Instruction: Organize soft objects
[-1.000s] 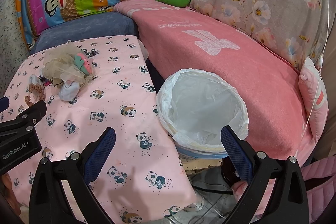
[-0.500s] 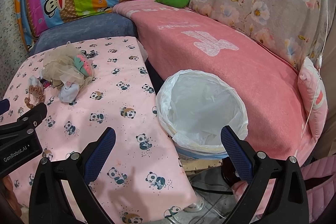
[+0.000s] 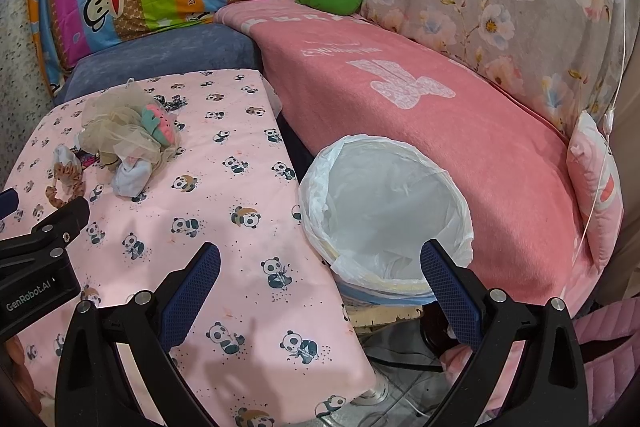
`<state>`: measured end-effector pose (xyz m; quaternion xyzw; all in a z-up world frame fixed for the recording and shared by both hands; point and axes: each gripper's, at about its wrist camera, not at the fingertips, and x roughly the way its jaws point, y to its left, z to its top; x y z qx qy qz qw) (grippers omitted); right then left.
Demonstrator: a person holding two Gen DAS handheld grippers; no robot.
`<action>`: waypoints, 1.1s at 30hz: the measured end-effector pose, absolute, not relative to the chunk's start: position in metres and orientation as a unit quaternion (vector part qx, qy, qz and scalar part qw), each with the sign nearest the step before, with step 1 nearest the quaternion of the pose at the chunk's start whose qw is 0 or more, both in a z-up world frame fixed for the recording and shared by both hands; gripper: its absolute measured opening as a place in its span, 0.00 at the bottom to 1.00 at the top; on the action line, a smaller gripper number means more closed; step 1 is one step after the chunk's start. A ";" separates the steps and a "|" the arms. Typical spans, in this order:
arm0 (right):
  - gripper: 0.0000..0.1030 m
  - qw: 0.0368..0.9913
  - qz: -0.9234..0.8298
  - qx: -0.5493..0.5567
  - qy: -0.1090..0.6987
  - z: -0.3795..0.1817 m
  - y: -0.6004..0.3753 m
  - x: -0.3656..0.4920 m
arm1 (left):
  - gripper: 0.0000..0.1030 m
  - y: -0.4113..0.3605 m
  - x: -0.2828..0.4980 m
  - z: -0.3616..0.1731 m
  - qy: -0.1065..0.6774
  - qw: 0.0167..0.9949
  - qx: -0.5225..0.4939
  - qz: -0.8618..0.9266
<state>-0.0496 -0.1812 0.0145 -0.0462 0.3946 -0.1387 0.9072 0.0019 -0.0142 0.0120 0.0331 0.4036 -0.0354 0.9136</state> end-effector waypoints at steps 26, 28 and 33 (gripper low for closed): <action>0.93 0.934 -0.089 -0.021 0.346 0.023 -0.125 -0.006 | 0.93 0.094 0.062 -0.017 0.419 0.907 -0.034 -0.004; 0.93 0.935 -0.071 -0.021 0.347 0.021 -0.113 0.006 | 0.93 0.112 0.070 -0.024 0.427 0.903 -0.049 0.004; 0.93 0.934 -0.023 -0.017 0.355 0.011 -0.080 0.038 | 0.93 0.139 0.090 -0.042 0.444 0.893 -0.070 0.002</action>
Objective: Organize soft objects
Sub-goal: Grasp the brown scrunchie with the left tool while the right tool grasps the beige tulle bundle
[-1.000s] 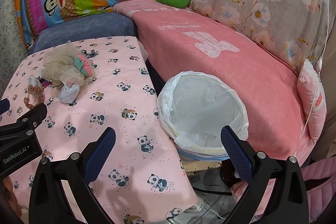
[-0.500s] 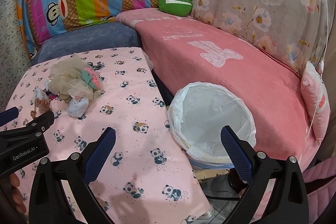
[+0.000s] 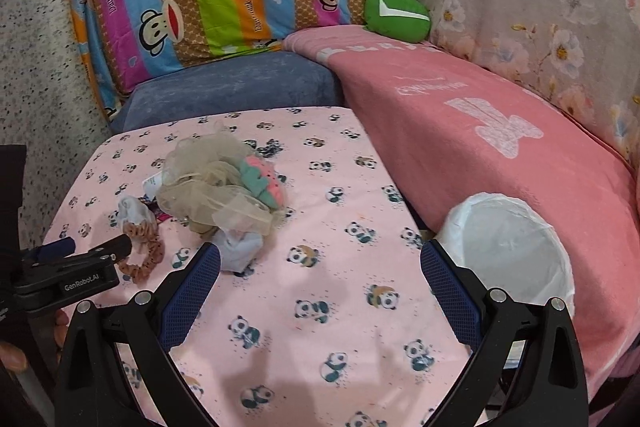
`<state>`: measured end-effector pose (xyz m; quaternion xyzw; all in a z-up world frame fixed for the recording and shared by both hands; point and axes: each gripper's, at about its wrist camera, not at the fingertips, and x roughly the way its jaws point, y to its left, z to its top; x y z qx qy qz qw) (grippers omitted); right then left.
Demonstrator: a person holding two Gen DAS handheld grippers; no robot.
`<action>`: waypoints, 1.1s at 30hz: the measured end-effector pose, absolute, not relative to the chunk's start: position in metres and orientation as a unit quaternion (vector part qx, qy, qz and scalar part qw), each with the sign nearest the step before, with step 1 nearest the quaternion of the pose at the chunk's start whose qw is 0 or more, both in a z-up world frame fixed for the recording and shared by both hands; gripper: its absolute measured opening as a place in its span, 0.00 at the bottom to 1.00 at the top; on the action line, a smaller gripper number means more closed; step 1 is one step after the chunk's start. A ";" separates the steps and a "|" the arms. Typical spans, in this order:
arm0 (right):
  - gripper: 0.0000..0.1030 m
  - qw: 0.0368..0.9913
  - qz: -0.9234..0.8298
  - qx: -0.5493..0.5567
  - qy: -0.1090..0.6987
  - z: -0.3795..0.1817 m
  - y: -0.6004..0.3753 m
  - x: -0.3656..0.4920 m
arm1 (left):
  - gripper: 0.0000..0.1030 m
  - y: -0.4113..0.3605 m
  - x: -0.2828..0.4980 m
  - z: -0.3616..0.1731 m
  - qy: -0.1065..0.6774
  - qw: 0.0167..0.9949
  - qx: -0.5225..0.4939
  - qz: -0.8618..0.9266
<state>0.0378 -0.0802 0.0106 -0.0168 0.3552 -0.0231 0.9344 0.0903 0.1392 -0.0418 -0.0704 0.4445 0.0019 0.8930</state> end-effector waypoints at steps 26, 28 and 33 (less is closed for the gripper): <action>0.07 0.904 0.094 0.029 0.415 -0.038 0.001 0.148 | 0.08 0.154 0.118 -0.058 0.471 0.871 -0.110 -0.084; 0.06 0.913 0.093 0.032 0.397 -0.024 -0.003 0.143 | 0.07 0.153 0.116 -0.047 0.462 0.875 -0.110 -0.087; 0.06 0.933 0.091 0.051 0.344 0.026 -0.023 0.128 | 0.07 0.141 0.113 -0.019 0.444 0.883 -0.112 -0.104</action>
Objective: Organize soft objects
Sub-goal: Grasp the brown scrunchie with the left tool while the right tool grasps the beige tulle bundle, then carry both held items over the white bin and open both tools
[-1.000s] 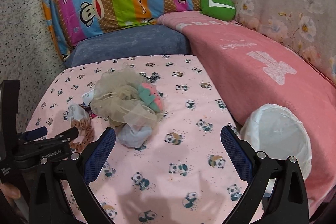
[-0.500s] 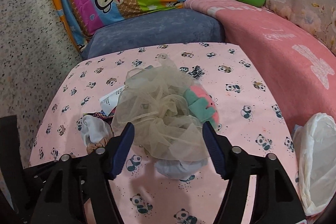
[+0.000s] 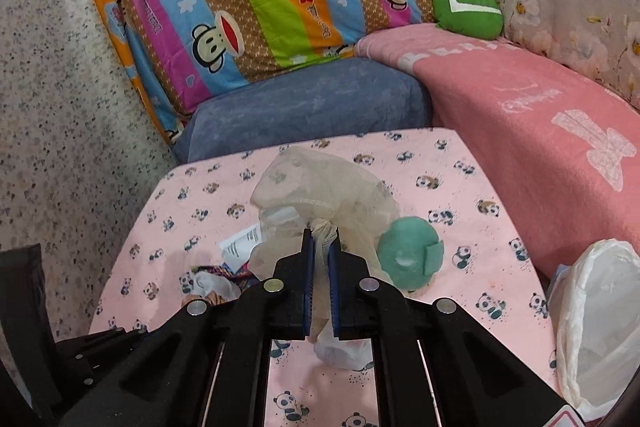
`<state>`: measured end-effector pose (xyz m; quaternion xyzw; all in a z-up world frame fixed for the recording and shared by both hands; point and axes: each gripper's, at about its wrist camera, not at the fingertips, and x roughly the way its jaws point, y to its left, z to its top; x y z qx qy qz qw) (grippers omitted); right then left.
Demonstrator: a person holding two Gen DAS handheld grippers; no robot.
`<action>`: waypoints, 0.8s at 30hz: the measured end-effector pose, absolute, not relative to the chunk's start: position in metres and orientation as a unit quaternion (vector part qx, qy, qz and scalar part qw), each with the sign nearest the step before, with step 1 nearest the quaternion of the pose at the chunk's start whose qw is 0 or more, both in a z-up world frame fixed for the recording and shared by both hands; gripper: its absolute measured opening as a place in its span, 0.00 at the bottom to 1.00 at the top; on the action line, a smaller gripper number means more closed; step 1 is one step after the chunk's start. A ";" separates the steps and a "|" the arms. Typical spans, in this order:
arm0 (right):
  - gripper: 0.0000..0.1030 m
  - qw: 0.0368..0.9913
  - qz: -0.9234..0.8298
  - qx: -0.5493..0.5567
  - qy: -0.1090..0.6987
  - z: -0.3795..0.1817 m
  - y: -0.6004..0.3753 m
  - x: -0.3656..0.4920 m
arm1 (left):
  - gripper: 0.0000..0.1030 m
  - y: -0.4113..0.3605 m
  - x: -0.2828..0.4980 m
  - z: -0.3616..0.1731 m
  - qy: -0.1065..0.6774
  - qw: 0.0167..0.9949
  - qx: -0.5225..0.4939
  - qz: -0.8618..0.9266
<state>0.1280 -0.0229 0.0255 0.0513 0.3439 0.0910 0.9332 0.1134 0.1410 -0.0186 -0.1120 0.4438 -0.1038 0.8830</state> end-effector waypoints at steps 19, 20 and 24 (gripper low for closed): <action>0.06 0.970 -0.004 0.108 0.217 0.134 -0.171 0.042 | 0.08 0.009 0.086 0.069 0.387 0.890 -0.067 -0.232; 0.06 0.969 -0.005 0.117 0.217 0.134 -0.181 0.039 | 0.08 0.001 0.084 0.070 0.385 0.890 -0.063 -0.237; 0.06 0.967 -0.023 0.129 0.219 0.131 -0.205 0.031 | 0.08 -0.020 0.077 0.071 0.387 0.886 -0.056 -0.251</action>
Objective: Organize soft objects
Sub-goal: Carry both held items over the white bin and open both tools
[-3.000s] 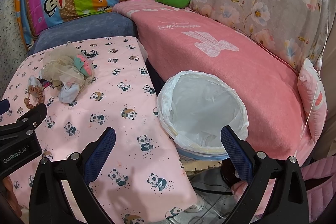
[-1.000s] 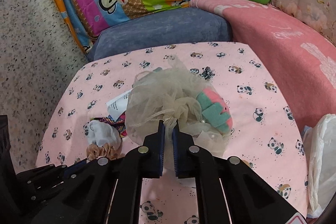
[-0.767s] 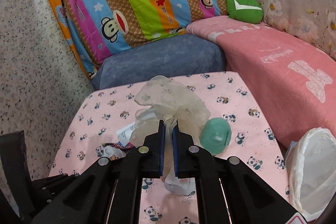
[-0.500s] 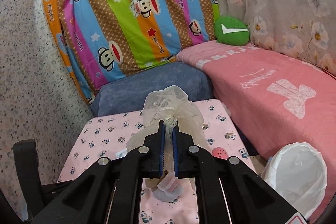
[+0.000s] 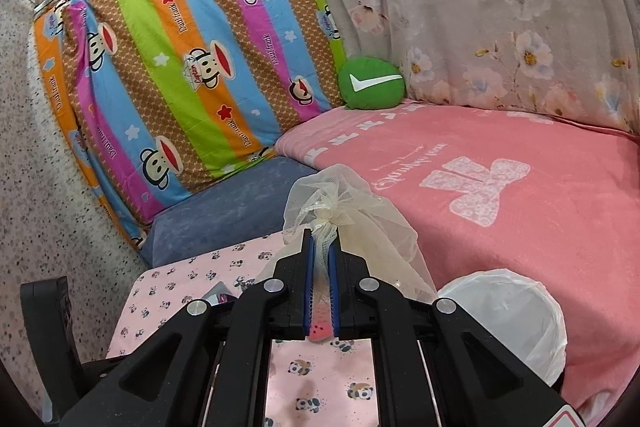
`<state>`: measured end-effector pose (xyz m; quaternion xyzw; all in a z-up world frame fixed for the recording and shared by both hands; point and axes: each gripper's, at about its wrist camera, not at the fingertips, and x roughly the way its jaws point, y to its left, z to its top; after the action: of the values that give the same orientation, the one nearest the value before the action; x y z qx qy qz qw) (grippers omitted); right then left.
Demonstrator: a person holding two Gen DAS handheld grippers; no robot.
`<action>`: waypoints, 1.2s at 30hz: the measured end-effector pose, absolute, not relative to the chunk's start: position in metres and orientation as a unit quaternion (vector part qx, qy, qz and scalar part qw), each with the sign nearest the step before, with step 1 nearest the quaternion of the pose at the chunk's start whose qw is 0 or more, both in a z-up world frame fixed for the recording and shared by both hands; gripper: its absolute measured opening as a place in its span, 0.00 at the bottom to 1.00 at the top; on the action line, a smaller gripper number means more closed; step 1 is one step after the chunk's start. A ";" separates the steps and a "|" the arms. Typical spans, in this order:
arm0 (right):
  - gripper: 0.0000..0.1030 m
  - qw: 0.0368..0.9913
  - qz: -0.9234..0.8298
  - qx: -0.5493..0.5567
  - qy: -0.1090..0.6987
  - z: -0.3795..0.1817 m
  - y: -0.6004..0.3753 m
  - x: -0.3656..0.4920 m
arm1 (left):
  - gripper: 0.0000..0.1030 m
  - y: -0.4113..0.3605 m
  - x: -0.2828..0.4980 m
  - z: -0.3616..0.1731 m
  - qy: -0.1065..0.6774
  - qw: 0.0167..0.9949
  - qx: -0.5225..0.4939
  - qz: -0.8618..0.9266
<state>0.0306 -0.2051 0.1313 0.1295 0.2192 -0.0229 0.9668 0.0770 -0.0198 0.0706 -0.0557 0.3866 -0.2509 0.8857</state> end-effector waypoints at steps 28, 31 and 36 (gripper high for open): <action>0.26 0.929 -0.168 0.195 0.267 0.056 -0.353 -0.001 | 0.14 -0.201 0.067 0.047 0.401 0.823 0.017 -0.403; 0.43 0.928 -0.176 0.199 0.262 0.057 -0.358 -0.003 | 0.39 -0.213 0.069 0.043 0.402 0.823 0.019 -0.402; 0.47 0.928 -0.181 0.202 0.257 0.060 -0.362 -0.004 | 0.63 -0.214 0.072 0.041 0.396 0.833 0.019 -0.385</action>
<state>-0.0045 -0.3617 0.0601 0.2016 0.2567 -0.1808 0.9278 0.0722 -0.2145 0.0410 0.0191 0.3964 -0.3848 0.8334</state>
